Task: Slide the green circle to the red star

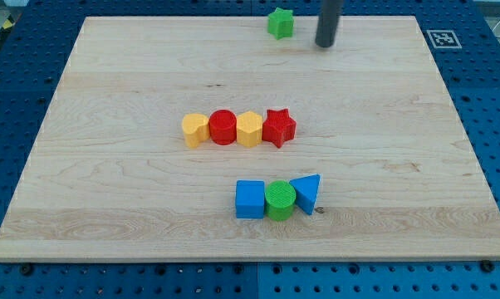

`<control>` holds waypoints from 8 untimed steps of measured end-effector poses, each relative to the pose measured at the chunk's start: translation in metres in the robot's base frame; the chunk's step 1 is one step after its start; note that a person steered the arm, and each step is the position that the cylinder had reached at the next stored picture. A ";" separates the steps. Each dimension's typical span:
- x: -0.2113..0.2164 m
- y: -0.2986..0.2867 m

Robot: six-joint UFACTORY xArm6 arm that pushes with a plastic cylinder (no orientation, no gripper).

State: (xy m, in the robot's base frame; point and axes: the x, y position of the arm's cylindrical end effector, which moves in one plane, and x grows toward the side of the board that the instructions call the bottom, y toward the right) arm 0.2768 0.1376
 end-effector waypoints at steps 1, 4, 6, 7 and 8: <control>0.060 0.022; 0.224 0.025; 0.326 0.020; 0.337 -0.017; 0.339 -0.064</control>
State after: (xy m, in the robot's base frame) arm 0.6154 0.0735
